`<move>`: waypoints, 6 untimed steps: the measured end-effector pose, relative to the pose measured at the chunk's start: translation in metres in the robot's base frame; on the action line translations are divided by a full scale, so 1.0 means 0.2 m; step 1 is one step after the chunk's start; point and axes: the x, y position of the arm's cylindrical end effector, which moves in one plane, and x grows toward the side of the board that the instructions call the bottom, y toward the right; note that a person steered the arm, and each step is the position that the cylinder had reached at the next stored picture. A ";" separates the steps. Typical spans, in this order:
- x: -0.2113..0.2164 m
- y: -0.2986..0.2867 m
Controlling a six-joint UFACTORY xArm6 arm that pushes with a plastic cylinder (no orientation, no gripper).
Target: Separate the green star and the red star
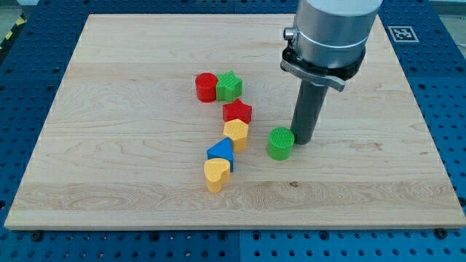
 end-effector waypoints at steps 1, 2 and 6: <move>0.02 -0.05; -0.02 -0.13; -0.40 -0.67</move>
